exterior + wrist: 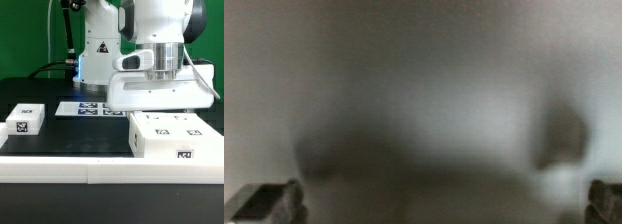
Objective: Assemble cabinet
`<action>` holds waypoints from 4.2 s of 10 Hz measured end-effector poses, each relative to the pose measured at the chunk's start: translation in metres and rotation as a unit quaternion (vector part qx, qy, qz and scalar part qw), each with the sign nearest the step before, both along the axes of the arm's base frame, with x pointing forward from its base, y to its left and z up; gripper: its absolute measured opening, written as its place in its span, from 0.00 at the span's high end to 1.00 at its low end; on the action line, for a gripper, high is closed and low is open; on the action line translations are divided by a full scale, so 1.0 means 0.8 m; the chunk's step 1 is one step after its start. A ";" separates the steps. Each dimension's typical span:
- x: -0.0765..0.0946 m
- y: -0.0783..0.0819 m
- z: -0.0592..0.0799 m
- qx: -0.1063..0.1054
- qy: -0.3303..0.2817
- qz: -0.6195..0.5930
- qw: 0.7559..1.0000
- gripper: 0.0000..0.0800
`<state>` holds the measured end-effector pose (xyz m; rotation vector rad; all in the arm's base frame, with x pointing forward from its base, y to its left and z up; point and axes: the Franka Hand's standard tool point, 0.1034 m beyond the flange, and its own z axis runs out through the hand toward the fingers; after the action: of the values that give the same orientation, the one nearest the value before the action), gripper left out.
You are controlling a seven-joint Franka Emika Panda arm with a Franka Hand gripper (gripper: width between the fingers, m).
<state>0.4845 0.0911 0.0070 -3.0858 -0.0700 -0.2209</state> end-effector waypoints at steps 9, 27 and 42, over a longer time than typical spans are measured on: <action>0.013 -0.012 0.002 -0.013 -0.018 0.061 0.998 0.56; 0.015 -0.016 0.048 -0.016 0.045 0.069 0.996 0.72; 0.047 -0.021 0.134 -0.019 0.118 0.061 0.991 0.72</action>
Offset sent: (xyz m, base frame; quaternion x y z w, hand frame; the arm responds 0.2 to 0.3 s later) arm 0.0102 -0.0071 -0.0072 -0.0060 0.0149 -0.0330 0.9993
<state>0.5218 0.0746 0.1143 -3.1038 -0.2550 0.1532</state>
